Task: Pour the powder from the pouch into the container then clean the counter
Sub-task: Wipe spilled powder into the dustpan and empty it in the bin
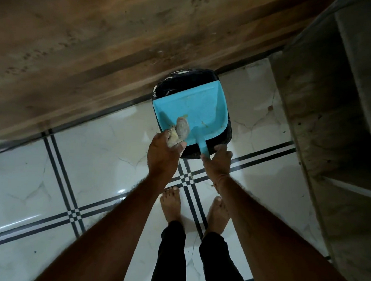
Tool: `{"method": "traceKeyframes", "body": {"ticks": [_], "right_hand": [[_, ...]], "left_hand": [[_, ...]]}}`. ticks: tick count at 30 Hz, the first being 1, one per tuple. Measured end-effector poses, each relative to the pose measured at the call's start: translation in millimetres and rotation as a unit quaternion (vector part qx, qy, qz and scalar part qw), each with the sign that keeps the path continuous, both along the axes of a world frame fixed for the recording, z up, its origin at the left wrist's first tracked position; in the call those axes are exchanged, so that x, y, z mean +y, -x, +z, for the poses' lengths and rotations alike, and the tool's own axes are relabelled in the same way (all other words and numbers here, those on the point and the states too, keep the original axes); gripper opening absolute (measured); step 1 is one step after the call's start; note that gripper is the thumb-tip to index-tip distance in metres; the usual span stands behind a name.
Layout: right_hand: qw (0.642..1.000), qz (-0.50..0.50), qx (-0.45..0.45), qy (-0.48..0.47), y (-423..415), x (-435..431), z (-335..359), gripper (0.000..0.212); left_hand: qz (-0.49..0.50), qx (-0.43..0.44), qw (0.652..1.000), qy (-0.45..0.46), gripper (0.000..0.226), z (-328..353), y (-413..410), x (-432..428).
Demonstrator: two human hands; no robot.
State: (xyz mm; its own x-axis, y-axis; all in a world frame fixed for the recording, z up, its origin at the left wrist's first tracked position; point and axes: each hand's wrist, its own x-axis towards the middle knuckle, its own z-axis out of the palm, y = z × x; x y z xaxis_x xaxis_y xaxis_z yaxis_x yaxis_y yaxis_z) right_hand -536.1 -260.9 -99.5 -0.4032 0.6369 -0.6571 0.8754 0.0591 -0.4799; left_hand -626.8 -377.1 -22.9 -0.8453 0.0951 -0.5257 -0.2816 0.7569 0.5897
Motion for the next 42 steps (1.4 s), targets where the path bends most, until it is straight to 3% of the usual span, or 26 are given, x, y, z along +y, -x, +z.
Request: {"method": "traceKeyframes", "body": {"ticks": [2, 3, 5, 6, 9, 10, 12, 13, 15, 17, 21, 24, 29, 31, 34, 35, 37, 38, 40, 42], "right_hand": [[0.997, -0.018, 0.079, 0.015, -1.1, 3.5, 30.2, 0.038], [0.983, -0.058, 0.136, 0.111, 1.3, 3.6, 54.8, 0.042], [0.902, -0.11, 0.2, 0.366, 3.9, 4.1, 108.2, 0.055], [0.868, -0.117, 0.215, 0.431, 2.7, 6.6, 131.9, 0.059], [0.822, -0.152, 0.26, 0.483, -4.1, 22.1, 198.0, 0.06], [0.817, -0.174, 0.269, 0.479, -7.7, 29.8, 222.5, 0.059], [0.809, -0.21, 0.292, 0.465, -18.4, 49.9, 276.9, 0.053], [0.808, -0.229, 0.301, 0.452, -26.8, 60.6, 305.2, 0.047], [0.793, -0.271, 0.328, 0.436, -42.5, 81.5, 364.0, 0.033], [0.78, -0.308, 0.35, 0.418, -55.7, 99.9, 414.7, 0.028], [0.8, -0.318, 0.372, 0.346, -91.2, 133.1, 505.8, 0.034], [0.832, -0.271, 0.394, 0.28, -123.7, 163.9, 558.9, 0.025], [0.858, -0.202, 0.434, 0.188, -161.8, 221.0, 627.9, 0.02], [0.862, -0.183, 0.446, 0.158, -167.5, 240.6, 649.3, 0.009], [0.862, -0.215, 0.448, 0.105, -166.3, 270.9, 660.3, 0.018], [0.855, -0.243, 0.448, 0.095, -164.7, 281.2, 660.4, 0.017], [0.838, -0.303, 0.447, 0.076, -163.0, 302.2, 649.9, 0.01], [0.832, -0.326, 0.445, 0.06, -162.7, 310.8, 644.4, 0.005], [0.831, -0.36, 0.424, 0.02, -161.1, 327.7, 632.5, 0.02], [0.845, -0.373, 0.382, -0.017, -160.0, 343.2, 624.0, 0.049]], "left_hand": [[-0.015, 0.011, 1.0, -0.004, 0.044, 18.1, -4.0, 0.4], [-0.025, 0.018, 1.0, 0.001, 0.042, 31.7, -8.0, 1.3], [-0.054, 0.02, 0.998, -0.002, 0.035, 61.2, -20.0, 6.6], [-0.095, 0.024, 0.995, 0.004, 0.033, 78.1, -27.6, 10.7], [-0.192, -0.001, 0.979, -0.063, 0.038, 142.0, -41.7, 33.0], [-0.249, 0.017, 0.964, -0.096, 0.045, 164.0, -43.5, 38.5], [-0.318, 0.079, 0.944, -0.039, 0.058, 210.0, -43.1, 51.1], [-0.304, 0.099, 0.947, -0.028, 0.063, 233.4, -42.8, 56.4], [-0.218, 0.063, 0.97, -0.09, 0.074, 289.3, -48.9, 70.4], [-0.148, -0.039, 0.978, -0.138, 0.083, 337.4, -56.5, 89.1], [-0.149, -0.14, 0.961, -0.186, 0.062, 422.4, -73.7, 137.2], [-0.116, -0.144, 0.947, -0.263, 0.014, 481.4, -85.2, 178.2], [-0.181, -0.078, 0.919, -0.342, 0.016, 545.2, -93.6, 251.3], [-0.219, -0.073, 0.908, -0.351, 0.023, 562.9, -95.3, 281.9], [-0.224, -0.089, 0.899, -0.365, 0.053, 581.5, -96.6, 328.1], [-0.224, -0.096, 0.895, -0.373, 0.053, 581.2, -95.8, 344.0], [-0.238, -0.115, 0.882, -0.39, 0.031, 578.7, -96.8, 370.7], [-0.254, -0.12, 0.88, -0.384, 0.033, 574.4, -97.3, 382.3], [-0.304, -0.107, 0.877, -0.356, 0.053, 563.0, -95.4, 402.6], [-0.358, -0.061, 0.877, -0.315, 0.065, 545.1, -88.2, 424.1]]}}
